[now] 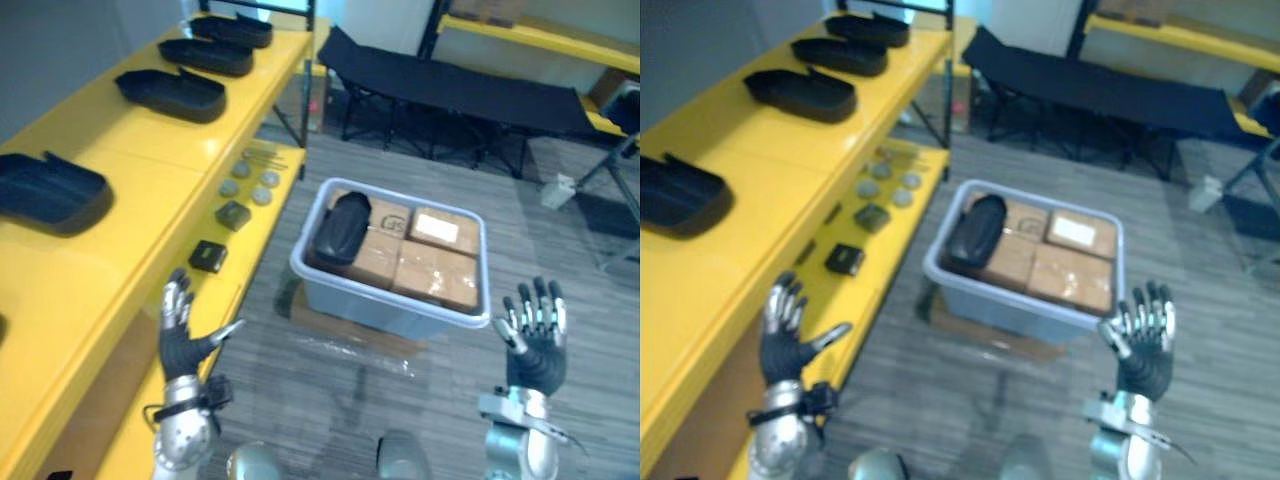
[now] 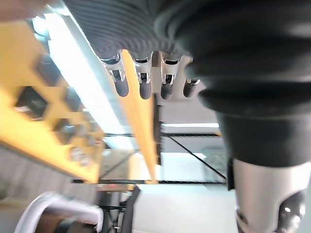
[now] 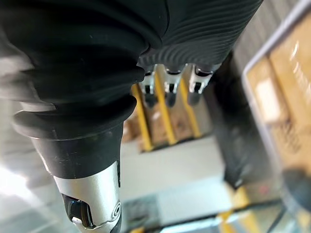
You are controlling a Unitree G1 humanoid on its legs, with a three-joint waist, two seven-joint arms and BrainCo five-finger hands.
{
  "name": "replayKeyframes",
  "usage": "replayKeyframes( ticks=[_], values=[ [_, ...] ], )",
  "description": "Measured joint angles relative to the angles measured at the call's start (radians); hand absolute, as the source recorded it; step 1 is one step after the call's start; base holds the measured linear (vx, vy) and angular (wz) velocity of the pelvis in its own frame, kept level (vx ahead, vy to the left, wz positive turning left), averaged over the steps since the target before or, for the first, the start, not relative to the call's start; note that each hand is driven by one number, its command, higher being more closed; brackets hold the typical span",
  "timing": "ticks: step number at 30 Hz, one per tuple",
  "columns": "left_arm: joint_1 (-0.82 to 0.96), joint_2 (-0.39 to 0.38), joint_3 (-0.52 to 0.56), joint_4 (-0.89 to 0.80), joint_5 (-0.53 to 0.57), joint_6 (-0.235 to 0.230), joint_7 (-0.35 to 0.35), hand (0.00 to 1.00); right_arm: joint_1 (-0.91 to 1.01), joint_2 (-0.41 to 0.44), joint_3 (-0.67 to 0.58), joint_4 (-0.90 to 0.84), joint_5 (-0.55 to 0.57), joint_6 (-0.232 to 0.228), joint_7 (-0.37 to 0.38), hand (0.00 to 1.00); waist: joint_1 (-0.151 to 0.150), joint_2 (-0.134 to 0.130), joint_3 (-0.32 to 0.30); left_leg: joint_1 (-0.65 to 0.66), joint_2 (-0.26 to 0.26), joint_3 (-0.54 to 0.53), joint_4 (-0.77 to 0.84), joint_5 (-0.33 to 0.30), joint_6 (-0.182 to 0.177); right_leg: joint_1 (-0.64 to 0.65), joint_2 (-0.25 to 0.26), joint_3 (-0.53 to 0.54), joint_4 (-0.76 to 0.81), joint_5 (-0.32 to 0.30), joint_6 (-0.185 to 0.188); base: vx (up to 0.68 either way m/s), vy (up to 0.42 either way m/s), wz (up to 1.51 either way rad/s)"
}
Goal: Walk over and take plastic housings, then place them on the shelf
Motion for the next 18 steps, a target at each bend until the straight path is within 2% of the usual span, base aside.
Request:
replayKeyframes(
  ticks=[1,3,4,7,8,9,10,11,14,15,17,18],
  values=[
    [-0.034,-0.012,-0.033,0.014,0.0,0.0,0.008,0.0,-0.054,-0.031,-0.019,0.076,0.0,0.04,-0.019,0.0,-0.021,0.017,0.022,-0.001,0.003,-0.029,-0.016,0.014,-0.014,-0.013,0.012,-0.002,0.032,-0.003,-0.006,-0.03,-0.187,0.04],
    [-0.068,-0.007,-0.052,0.018,0.001,0.0,0.011,0.0,-0.106,-0.047,-0.025,0.135,-0.013,0.07,-0.032,0.0,-0.024,0.029,0.055,0.01,-0.001,-0.053,-0.026,0.025,-0.021,-0.03,0.012,-0.001,0.092,-0.015,-0.025,-0.09,-0.125,-0.01],
    [-0.1,-0.005,-0.058,0.049,0.005,-0.003,0.011,0.0,-0.166,-0.056,-0.024,0.182,-0.015,0.075,-0.054,0.0,-0.022,0.024,0.084,0.013,-0.019,-0.068,-0.035,0.035,-0.02,-0.058,0.002,0.0,0.135,-0.021,-0.033,-0.15,-0.088,-0.11],
    [-0.121,0.006,-0.094,0.13,0.013,0.009,-0.018,0.0,-0.291,-0.06,-0.017,0.253,-0.015,0.09,-0.075,0.0,-0.016,0.001,0.113,-0.009,-0.065,-0.068,-0.073,0.064,-0.014,-0.097,-0.033,-0.002,0.122,-0.028,-0.029,-0.16,-0.066,-0.03],
    [-0.125,0.023,-0.131,0.183,0.018,0.027,-0.053,0.0,-0.366,-0.073,-0.018,0.307,-0.013,0.091,-0.091,0.0,-0.01,-0.004,0.14,-0.03,-0.081,-0.08,-0.084,0.078,-0.011,-0.11,-0.046,-0.006,0.111,-0.018,-0.02,-0.19,-0.012,0.34],
    [-0.137,0.046,-0.186,0.268,0.056,0.063,-0.088,0.0,-0.438,-0.097,-0.022,0.379,-0.013,0.092,-0.11,0.0,-0.007,-0.004,0.149,-0.048,-0.103,-0.106,-0.098,0.095,-0.003,-0.114,-0.067,-0.029,0.1,-0.011,-0.018,-0.17,-0.002,0.47],
    [-0.144,0.055,-0.215,0.32,0.069,0.076,-0.1,0.0,-0.484,-0.112,-0.022,0.423,-0.012,0.095,-0.118,0.0,-0.004,-0.003,0.15,-0.06,-0.114,-0.118,-0.105,0.108,-0.001,-0.117,-0.076,-0.04,0.094,-0.004,-0.016,-0.15,-0.001,0.58],
    [-0.159,0.063,-0.258,0.424,0.085,0.096,-0.115,0.0,-0.587,-0.147,-0.022,0.508,-0.001,0.1,-0.134,0.0,0.011,0.005,0.158,-0.078,-0.128,-0.132,-0.117,0.127,0.003,-0.122,-0.086,-0.05,0.083,0.014,-0.015,-0.1,0.009,0.41],
    [-0.185,0.062,-0.268,0.628,0.085,0.117,-0.117,0.0,-0.834,-0.247,-0.024,0.676,0.026,0.11,-0.137,0.0,0.041,0.038,0.187,-0.121,-0.164,-0.175,-0.133,0.167,0.018,-0.123,-0.114,-0.089,0.057,0.047,-0.009,-0.09,0.017,0.49],
    [-0.196,0.061,-0.259,0.683,0.078,0.116,-0.117,0.0,-0.914,-0.284,-0.024,0.733,0.025,0.111,-0.137,0.0,0.058,0.055,0.194,-0.139,-0.176,-0.187,-0.135,0.178,0.025,-0.123,-0.124,-0.103,0.046,0.059,-0.005,-0.06,0.026,0.47],
    [-0.216,0.061,-0.24,0.759,0.064,0.11,-0.119,0.0,-1.02,-0.33,-0.019,0.812,0.009,0.112,-0.152,0.0,0.075,0.075,0.203,-0.166,-0.202,-0.214,-0.136,0.19,0.036,-0.123,-0.148,-0.126,0.041,0.065,0.002,-0.08,0.06,0.53],
    [-0.231,0.06,-0.228,0.793,0.036,0.081,-0.127,0.0,-1.085,-0.359,-0.001,0.867,-0.001,0.113,-0.157,0.0,0.082,0.088,0.208,-0.183,-0.219,-0.231,-0.135,0.199,0.042,-0.123,-0.162,-0.144,0.036,0.072,0.008,-0.07,0.059,0.51]
  ],
)
